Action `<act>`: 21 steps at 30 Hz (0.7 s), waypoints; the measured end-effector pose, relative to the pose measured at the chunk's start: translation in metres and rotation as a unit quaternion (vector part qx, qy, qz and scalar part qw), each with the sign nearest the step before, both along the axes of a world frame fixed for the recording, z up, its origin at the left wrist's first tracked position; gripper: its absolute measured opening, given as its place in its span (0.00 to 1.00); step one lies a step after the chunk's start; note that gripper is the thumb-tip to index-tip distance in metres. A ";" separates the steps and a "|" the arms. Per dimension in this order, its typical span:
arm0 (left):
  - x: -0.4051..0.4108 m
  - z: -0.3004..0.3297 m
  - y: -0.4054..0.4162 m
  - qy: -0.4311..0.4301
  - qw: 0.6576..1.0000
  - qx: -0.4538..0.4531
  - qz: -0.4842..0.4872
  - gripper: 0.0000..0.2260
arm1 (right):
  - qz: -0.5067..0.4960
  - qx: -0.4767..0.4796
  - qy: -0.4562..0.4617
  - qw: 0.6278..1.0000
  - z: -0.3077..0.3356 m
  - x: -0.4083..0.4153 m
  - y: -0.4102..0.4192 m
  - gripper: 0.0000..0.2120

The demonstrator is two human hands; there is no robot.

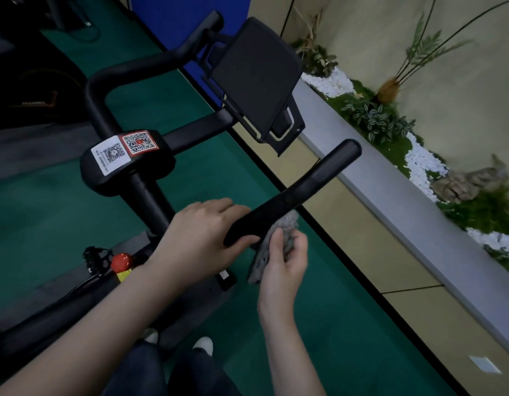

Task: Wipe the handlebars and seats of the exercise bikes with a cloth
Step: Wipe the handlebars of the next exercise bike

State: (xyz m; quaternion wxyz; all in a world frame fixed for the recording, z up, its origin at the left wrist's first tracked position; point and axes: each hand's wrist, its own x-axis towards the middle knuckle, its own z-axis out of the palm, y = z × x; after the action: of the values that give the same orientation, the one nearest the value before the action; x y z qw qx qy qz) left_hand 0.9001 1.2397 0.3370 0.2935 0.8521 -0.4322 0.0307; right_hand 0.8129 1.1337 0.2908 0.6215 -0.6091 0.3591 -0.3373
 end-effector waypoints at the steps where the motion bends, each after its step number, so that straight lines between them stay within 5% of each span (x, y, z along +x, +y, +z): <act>1: -0.001 -0.001 -0.001 0.007 1.000 -0.001 0.008 0.18 | -0.020 -0.044 -0.004 0.999 0.003 0.000 -0.002 0.03; 7: -0.001 -0.005 -0.003 0.006 1.000 0.001 0.027 0.16 | -0.063 -0.291 0.026 0.954 0.027 0.019 -0.029 0.08; 13: -0.001 -0.007 -0.002 0.003 1.000 -0.005 0.030 0.16 | 0.058 -0.483 0.088 0.869 0.033 0.021 -0.042 0.09; 18: -0.001 -0.007 -0.002 0.003 0.999 -0.010 0.034 0.16 | 0.091 -0.553 0.135 0.817 0.057 0.027 -0.063 0.07; 21: -0.002 -0.007 -0.002 -0.001 0.999 -0.014 0.032 0.15 | 0.228 -0.601 0.187 0.743 0.073 0.036 -0.068 0.07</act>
State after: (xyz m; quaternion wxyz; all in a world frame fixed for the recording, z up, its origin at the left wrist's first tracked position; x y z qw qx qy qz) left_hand 0.8985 1.2376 0.3301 0.3035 0.8616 -0.4042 0.0468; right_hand 0.8486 1.0655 0.3635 0.1056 -0.9709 0.0415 -0.2109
